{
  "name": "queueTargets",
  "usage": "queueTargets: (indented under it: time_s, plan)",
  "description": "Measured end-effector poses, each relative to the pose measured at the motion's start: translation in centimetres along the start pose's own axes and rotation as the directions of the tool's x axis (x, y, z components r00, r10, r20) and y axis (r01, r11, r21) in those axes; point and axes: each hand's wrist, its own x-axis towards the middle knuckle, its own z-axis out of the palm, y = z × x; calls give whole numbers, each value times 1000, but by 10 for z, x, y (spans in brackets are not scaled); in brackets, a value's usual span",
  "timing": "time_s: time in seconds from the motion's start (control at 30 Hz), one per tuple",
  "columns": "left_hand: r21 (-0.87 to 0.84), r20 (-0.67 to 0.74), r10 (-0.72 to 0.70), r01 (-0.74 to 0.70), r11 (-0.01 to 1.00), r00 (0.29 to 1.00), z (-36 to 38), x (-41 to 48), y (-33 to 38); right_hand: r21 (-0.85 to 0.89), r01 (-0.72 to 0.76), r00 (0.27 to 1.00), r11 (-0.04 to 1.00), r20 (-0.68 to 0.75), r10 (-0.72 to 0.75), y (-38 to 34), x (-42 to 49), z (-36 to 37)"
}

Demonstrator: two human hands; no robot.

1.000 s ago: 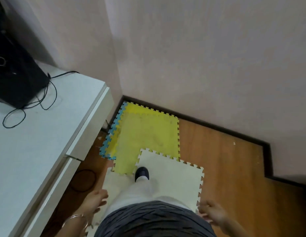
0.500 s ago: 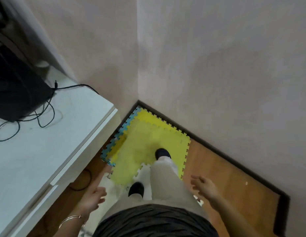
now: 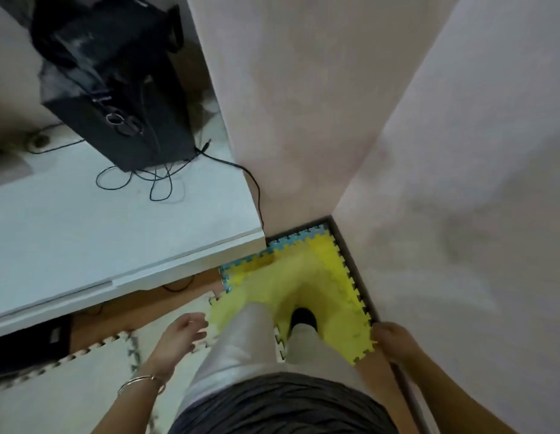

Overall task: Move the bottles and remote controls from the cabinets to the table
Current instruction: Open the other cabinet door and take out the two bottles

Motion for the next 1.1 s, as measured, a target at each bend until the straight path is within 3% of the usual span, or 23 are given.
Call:
queueTargets:
  time_s: [0.17, 0.37, 0.5, 0.6, 0.7, 0.8, 0.93, 1.03, 1.1]
  plan:
    - [-167, -59, -182, 170, 971, 982, -21, -3, -25, -85, 185, 980, 979, 92, -177, -86, 26, 21]
    - [-351, -33, -342, 310, 884, 939, -40, -6, -33, -272, 262, 956, 926, 206, -210, -139, 15, 59]
    - [-289, -63, -225, 198, 937, 972, -55, -7, -5, -350, 410, 899, 842, 310, -309, -177, -1, 76]
    - [-224, -247, -13, -44, 974, 969, -80, -9, 38, -322, 598, 792, 734, 378, -480, -228, -23, 89]
    - [-128, -443, 221, -305, 944, 869, -116, -30, 97, -227, 788, 602, 572, 475, -642, -294, -67, 99]
    - [-34, -559, 423, -529, 848, 713, -146, -76, 161, -73, 937, 323, 340, 547, -772, -358, -131, 98]
    - [102, -681, 623, -793, 601, 384, -175, -152, 241, 170, 985, -93, -1, 534, -840, -425, -234, 85]
    - [227, -681, 721, -901, 370, 125, -189, -211, 292, 289, 910, -399, -299, 403, -824, -453, -310, 72]
    - [305, -668, 742, -931, 199, -60, -198, -246, 321, 316, 820, -565, -478, 306, -766, -465, -353, 62]
